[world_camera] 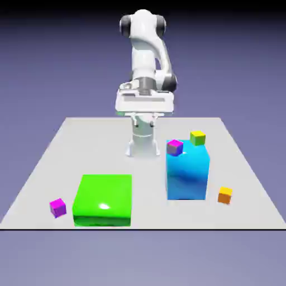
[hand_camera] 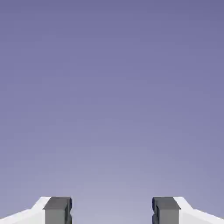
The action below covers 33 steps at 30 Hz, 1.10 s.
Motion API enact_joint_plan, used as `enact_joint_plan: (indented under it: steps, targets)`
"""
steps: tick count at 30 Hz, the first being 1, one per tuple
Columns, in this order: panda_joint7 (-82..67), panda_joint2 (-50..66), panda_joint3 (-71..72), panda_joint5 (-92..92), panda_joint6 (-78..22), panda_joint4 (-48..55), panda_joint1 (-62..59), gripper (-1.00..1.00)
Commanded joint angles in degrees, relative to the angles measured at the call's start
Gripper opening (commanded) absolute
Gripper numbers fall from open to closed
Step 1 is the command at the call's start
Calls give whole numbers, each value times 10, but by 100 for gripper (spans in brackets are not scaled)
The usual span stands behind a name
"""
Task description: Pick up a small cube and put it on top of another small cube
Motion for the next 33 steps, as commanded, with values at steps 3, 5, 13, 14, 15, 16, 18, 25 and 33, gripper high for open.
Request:
enact_joint_plan:
  steps: [3, 5, 13, 14, 15, 16, 18, 25, 33]
  targets:
    - [0, 62, 32, -26, -45, 41, 12, 0]
    - [1, 104, 54, -44, -76, 68, 20, 0]
    - [1, 270, 141, -114, -197, 177, 53, 0]
    - [2, 291, 152, -123, -212, 190, 57, 0]
    - [2, 311, 162, -132, -227, 204, 61, 0]
    - [2, 332, 173, -140, -242, 217, 65, 0]
    - [2, 374, 195, -158, -272, 245, 73, 0]
    - [3, 519, 271, -219, -378, 340, 102, 0]
    - [35, 650, 266, -298, -370, 383, 139, 0]
